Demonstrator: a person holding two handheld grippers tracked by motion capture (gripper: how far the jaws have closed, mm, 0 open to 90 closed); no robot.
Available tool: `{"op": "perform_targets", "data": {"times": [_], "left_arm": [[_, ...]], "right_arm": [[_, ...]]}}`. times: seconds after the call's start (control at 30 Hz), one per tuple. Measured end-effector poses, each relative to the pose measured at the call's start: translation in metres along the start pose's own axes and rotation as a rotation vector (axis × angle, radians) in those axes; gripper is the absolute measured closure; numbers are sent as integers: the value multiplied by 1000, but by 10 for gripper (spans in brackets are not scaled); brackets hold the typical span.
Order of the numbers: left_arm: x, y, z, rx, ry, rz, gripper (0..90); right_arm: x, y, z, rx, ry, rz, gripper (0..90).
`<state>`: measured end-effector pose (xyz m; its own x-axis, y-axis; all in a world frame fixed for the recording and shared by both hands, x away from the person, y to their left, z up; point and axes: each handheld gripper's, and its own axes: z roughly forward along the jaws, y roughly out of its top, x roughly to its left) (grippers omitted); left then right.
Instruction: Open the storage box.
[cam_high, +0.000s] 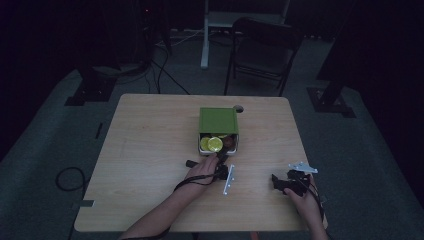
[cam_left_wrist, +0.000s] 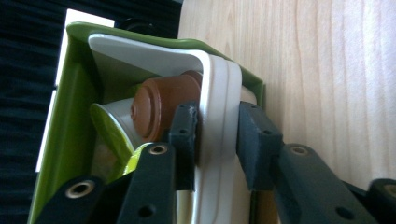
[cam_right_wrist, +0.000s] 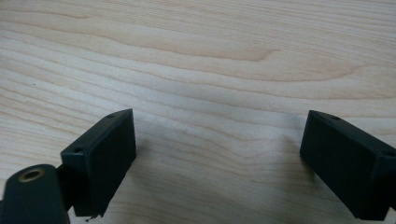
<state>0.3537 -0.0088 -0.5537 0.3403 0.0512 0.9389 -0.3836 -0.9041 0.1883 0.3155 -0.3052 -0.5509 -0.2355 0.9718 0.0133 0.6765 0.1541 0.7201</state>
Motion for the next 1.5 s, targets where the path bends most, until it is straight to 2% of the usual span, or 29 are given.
{"op": "perform_targets", "data": {"times": [0.07,0.43,0.7,0.77,0.9,1.1,1.13,1.5], "left_arm": [[-1,1,0,11,8,20,709],[1,4,-3,24,-7,45,721],[0,7,-8,23,-18,40,723],[-1,8,-9,25,-19,27,722],[-1,11,-12,41,-22,36,722],[-4,14,-18,32,-24,43,723],[-4,14,-20,36,-25,55,724],[-7,20,-33,32,-49,52,726]], "right_arm": [[0,0,0,0,0,0,102],[0,0,0,0,0,0,102],[0,0,0,0,0,0,102],[0,0,0,0,0,0,102],[0,0,0,0,0,0,102],[0,0,0,0,0,0,102],[0,0,0,0,0,0,102],[0,0,0,0,0,-1,102]]}}
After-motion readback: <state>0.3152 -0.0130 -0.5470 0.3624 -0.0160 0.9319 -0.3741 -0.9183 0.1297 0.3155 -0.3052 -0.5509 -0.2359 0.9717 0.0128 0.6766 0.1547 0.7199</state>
